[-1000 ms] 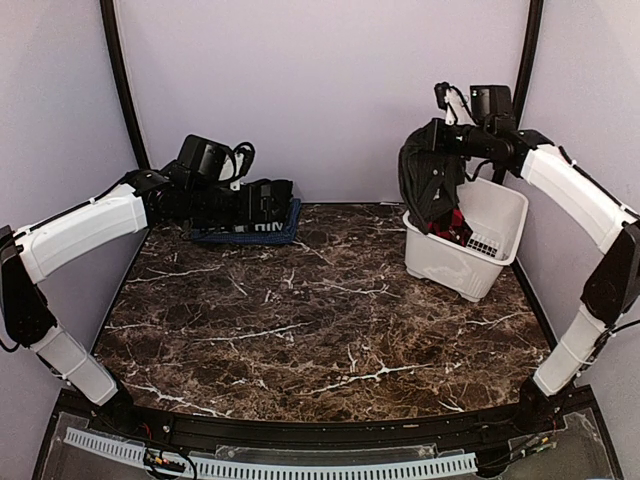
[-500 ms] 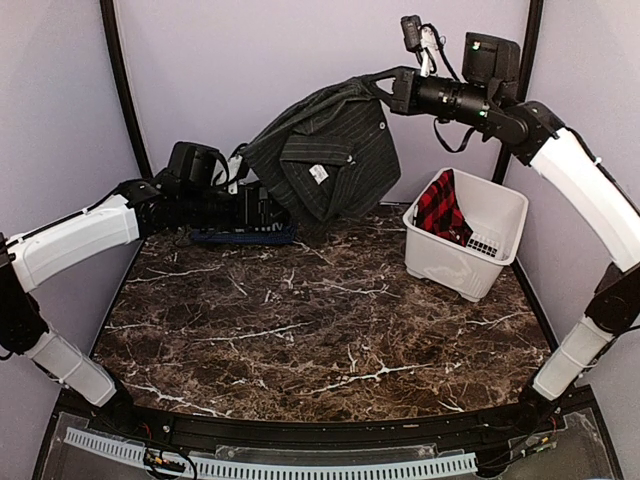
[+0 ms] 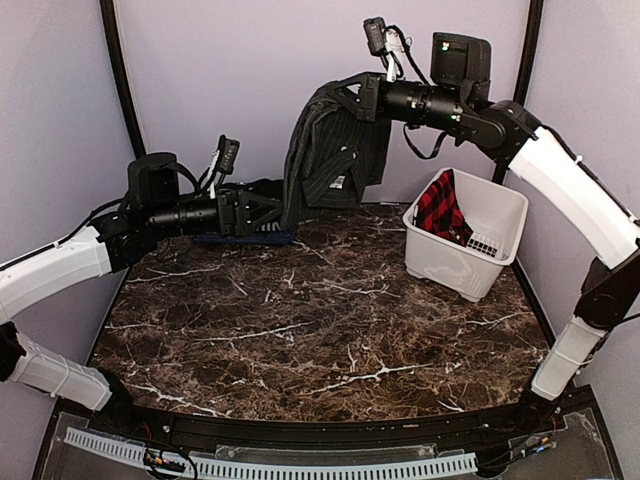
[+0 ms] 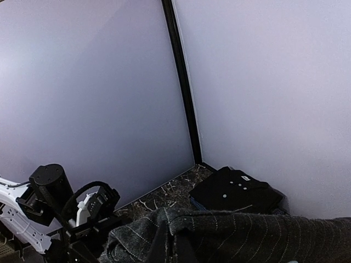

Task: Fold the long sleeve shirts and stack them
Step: Place the crumpled shirt at the center of the board.

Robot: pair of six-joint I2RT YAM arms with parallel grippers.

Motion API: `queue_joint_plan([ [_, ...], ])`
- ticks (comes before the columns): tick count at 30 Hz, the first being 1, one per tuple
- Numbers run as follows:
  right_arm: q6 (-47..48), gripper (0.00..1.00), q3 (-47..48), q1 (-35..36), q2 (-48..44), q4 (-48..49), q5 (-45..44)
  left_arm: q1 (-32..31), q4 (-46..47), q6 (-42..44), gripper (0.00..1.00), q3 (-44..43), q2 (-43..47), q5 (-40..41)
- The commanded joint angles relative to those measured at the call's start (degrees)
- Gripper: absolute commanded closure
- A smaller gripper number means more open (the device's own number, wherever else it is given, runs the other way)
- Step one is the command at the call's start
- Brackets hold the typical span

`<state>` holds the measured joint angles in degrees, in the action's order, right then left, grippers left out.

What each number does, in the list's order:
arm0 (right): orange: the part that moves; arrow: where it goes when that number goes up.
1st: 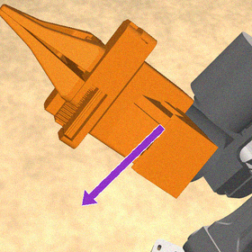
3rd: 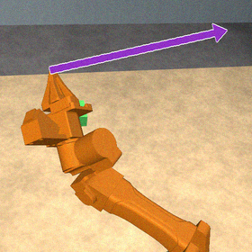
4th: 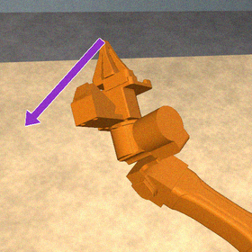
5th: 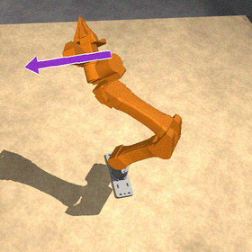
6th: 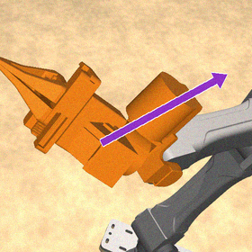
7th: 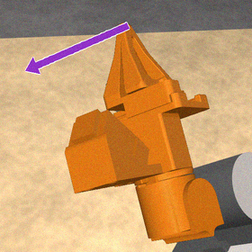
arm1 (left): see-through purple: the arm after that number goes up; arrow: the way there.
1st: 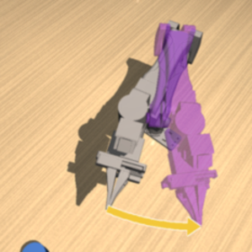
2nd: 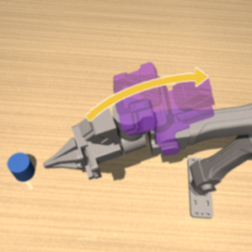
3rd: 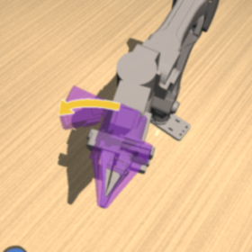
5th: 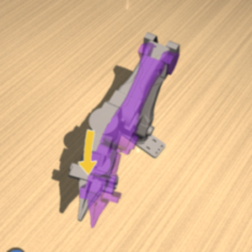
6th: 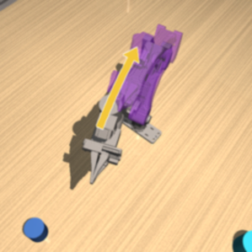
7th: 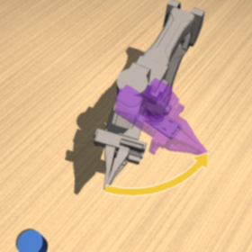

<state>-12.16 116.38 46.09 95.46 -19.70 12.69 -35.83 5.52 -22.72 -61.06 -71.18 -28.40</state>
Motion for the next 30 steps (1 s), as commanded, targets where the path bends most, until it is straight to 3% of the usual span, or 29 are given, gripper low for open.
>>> queue_joint_plan([
  [1,1.35,1.00,2.66,0.67,-0.04,3.84,-2.59,0.15,5.17,2.36,0.14,2.24,2.80,-4.53],
  [8,-0.95,1.00,2.96,1.18,2.37,4.72,0.97,0.15,3.99,3.14,0.15,4.16,5.89,0.54],
  [12,-3.96,1.00,0.86,0.89,4.63,4.55,1.32,0.23,-2.54,2.65,0.13,2.83,6.14,19.40],
  [16,-11.65,1.00,-14.81,-2.75,4.07,10.15,6.63,0.32,-8.48,1.85,0.12,1.14,5.08,28.50],
  [19,-15.30,1.00,-30.62,-4.03,1.11,17.59,6.95,0.45,-10.16,1.55,0.11,0.81,4.39,30.35],
  [22,-16.05,0.97,-42.65,-4.16,-2.75,18.67,5.05,0.54,-11.30,1.61,0.09,0.30,3.52,29.57],
  [25,-16.33,0.70,-51.51,-3.74,-7.20,17.22,1.74,0.67,-11.68,1.63,0.08,0.30,2.50,28.98],
  [27,-15.42,0.17,-53.87,-2.84,-9.95,14.92,-1.37,0.74,-11.87,1.52,0.07,0.12,1.70,28.57],
  [28,-14.52,0.03,-53.95,-2.08,-10.92,13.24,-4.10,0.80,-12.09,1.44,0.06,-0.08,1.09,28.58],
  [30,-12.78,0.01,-52.76,-0.34,-11.85,9.91,-8.10,0.91,-12.37,1.08,0.06,-0.19,0.28,28.58],
])
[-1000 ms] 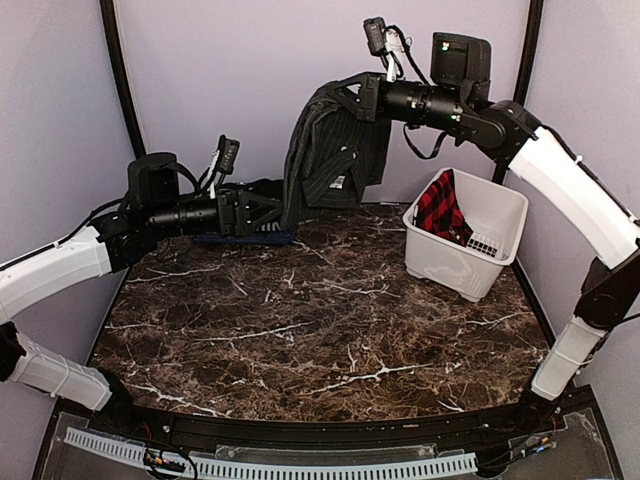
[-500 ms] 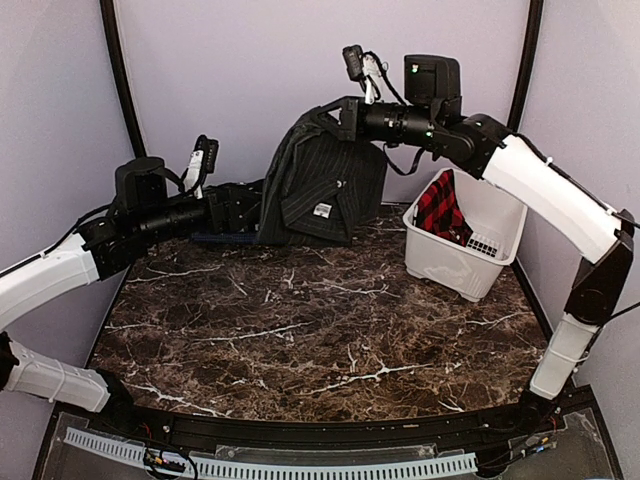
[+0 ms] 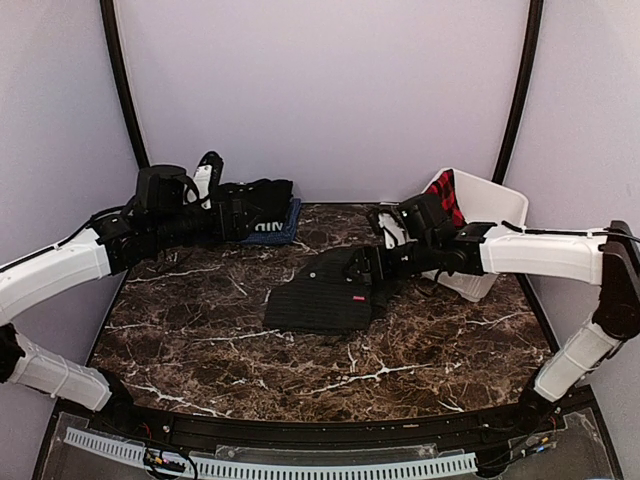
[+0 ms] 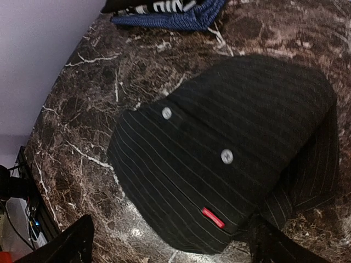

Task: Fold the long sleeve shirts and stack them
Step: Place the crumpled shirt at the center of the board, then pick up the crumpled shirt from the center of the board.

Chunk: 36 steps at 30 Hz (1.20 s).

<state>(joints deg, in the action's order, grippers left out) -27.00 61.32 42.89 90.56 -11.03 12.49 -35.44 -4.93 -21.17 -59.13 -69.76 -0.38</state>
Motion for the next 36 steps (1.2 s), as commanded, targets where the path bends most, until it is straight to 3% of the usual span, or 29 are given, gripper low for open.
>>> queue_joint_plan([
  [1,3.02,0.01,3.32,3.69,-6.93,-0.34,-10.03,0.54,-2.15,-0.96,0.05,-2.12,-1.38,0.54],
  [8,7.02,0.01,8.02,8.34,-5.44,-6.25,-19.40,0.72,-6.63,-4.90,0.04,-0.78,-3.76,0.58],
  [13,6.79,0.01,6.65,8.34,-6.27,-6.40,-23.00,0.72,-7.31,-8.13,0.04,3.25,-6.24,-7.05],
  [18,4.57,0.01,3.64,8.27,-9.35,-4.71,-29.38,0.72,-6.42,-10.76,0.07,4.84,-14.26,-13.14],
  [25,2.84,0.01,-1.12,6.05,-15.01,-2.33,-31.59,1.17,-4.58,-14.74,0.08,-1.73,-26.61,-15.86],
  [31,3.01,0.01,-4.73,3.99,-20.31,0.38,-29.62,2.01,-2.41,-18.92,0.16,-4.84,-34.28,-22.23],
  [36,3.19,0.04,-6.58,3.27,-22.75,2.15,-30.06,2.28,-1.27,-20.55,0.38,-5.07,-36.25,-23.56],
])
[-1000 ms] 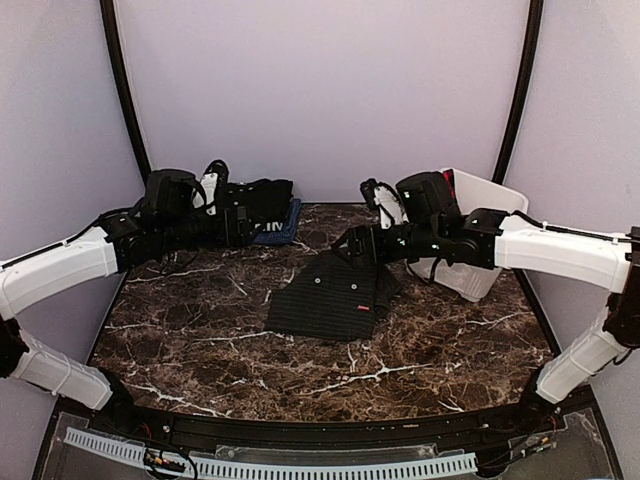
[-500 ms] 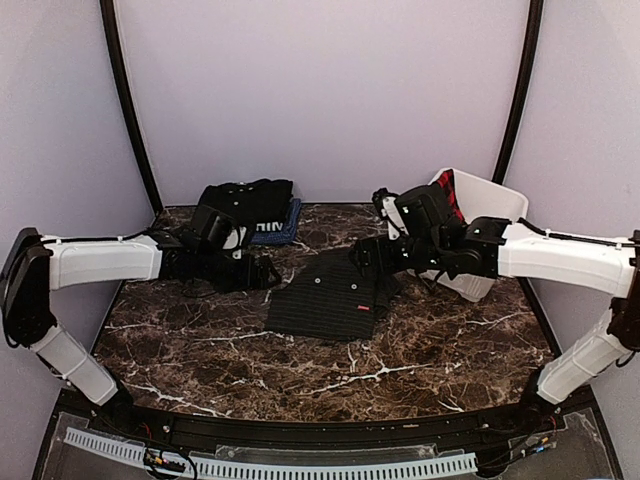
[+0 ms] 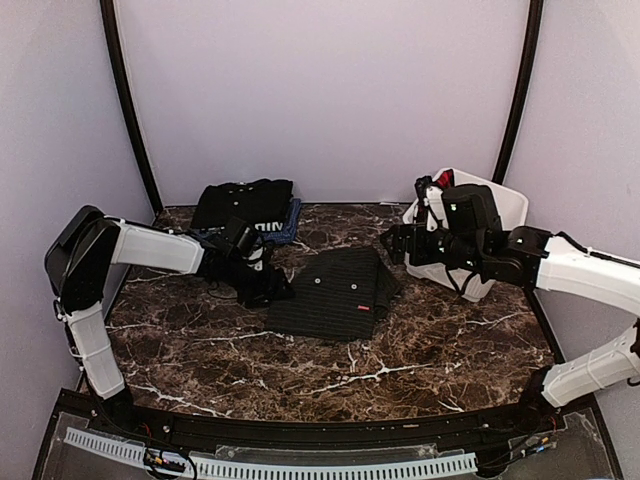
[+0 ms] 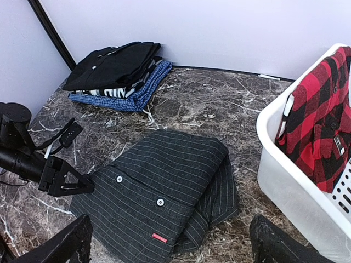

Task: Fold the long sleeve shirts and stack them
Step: Pick up the crumpled shirt from the center of the board.

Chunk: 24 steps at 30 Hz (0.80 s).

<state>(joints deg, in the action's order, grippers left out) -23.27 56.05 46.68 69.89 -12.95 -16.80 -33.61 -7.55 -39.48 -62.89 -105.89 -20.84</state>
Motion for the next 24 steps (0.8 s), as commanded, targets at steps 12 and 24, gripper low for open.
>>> queue_joint_plan([
  [12,-0.36,0.11,-1.53,-0.82,-3.15,7.71,-0.30,4.28,-2.14,2.17,1.00,-0.67,6.82,7.26],
  [24,1.10,0.11,0.88,-0.88,-1.44,9.66,1.44,13.79,-10.99,27.99,1.00,-15.50,19.74,17.39],
])
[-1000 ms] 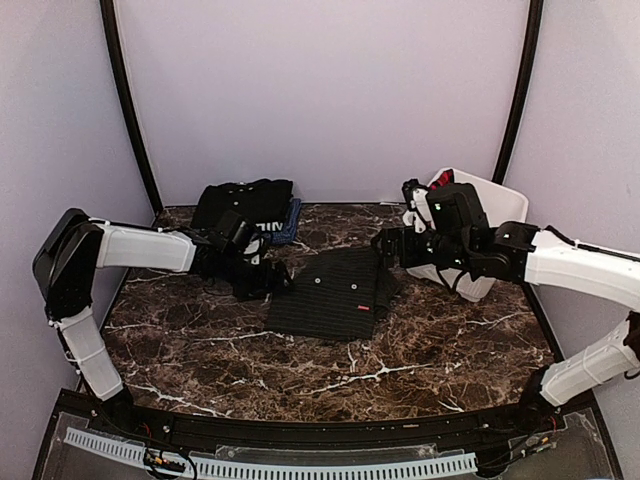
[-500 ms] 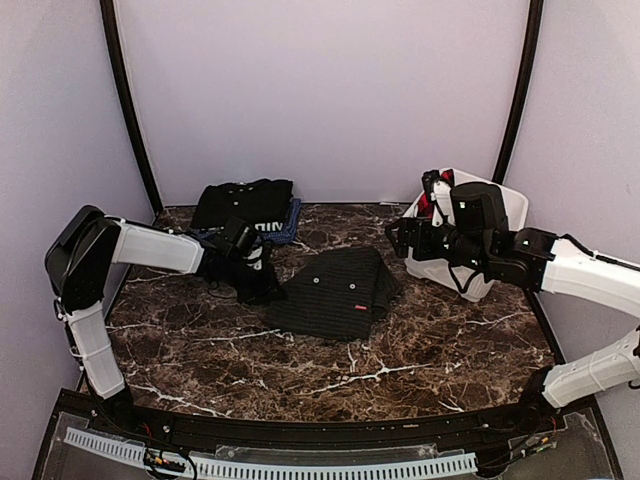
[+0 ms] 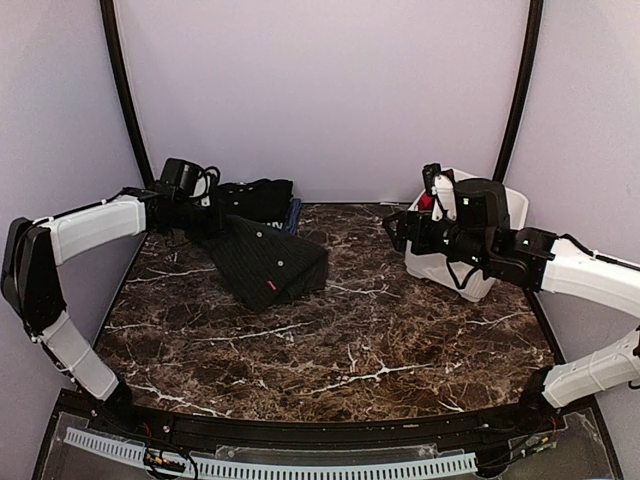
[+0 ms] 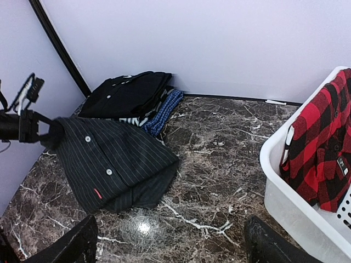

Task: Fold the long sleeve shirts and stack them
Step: Pick up the crumpled shirt from the center of the board, then place the crumpled shirt at the center of the board, then flatten out the crumpled shirt at the center of the board.

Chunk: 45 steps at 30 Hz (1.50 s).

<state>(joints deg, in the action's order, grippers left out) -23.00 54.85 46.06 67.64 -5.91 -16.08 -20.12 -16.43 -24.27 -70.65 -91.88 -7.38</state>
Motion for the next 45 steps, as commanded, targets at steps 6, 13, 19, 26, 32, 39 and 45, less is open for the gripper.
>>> queue_joint_plan([
  [6,0.82,0.12,4.61,-0.27,3.81,2.94,1.84,0.15,-5.94,22.98,1.00,-17.18,3.37,-18.00],
  [13,0.44,0.12,7.77,-0.27,7.48,0.46,2.80,-7.50,-8.18,22.83,1.00,-9.87,-1.88,-32.52],
  [19,1.10,0.12,7.56,-0.31,7.78,0.35,2.93,-14.87,2.39,15.58,1.00,4.71,0.57,-41.22],
  [26,1.56,0.12,7.60,-0.33,11.66,-0.05,7.26,-19.68,0.87,15.03,0.80,11.09,0.86,-45.27],
  [32,2.07,0.18,7.96,-0.35,16.71,-0.60,15.47,-19.60,1.49,13.78,0.33,12.61,7.36,-45.45],
  [39,2.08,0.22,8.70,0.23,22.57,-1.84,21.73,-15.15,7.56,8.46,0.24,15.08,13.74,-47.50],
  [45,2.83,0.23,10.37,1.93,27.28,-3.21,23.44,-10.86,4.04,6.67,0.27,13.92,11.34,-35.09],
])
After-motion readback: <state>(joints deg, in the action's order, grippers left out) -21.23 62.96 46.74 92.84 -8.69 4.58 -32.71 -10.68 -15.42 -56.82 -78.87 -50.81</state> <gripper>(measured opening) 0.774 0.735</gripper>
